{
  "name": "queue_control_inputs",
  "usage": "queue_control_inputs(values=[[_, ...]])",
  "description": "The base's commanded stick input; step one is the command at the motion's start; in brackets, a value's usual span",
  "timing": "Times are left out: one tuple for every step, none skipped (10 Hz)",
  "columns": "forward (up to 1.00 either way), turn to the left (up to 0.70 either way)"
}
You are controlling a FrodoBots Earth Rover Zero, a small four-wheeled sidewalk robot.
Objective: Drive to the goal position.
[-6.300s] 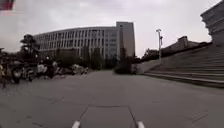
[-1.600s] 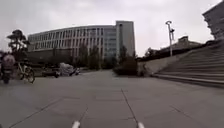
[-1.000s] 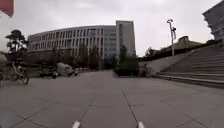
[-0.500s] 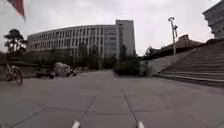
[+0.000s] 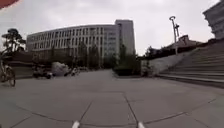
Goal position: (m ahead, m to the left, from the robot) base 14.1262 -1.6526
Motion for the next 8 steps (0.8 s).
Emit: queue_control_inputs(values=[[0.60,0.00],[0.60,0.00],[0.60,0.00],[0.60,0.00],[0.60,0.00],[0.60,0.00],[0.60,0.00],[0.60,0.00]])
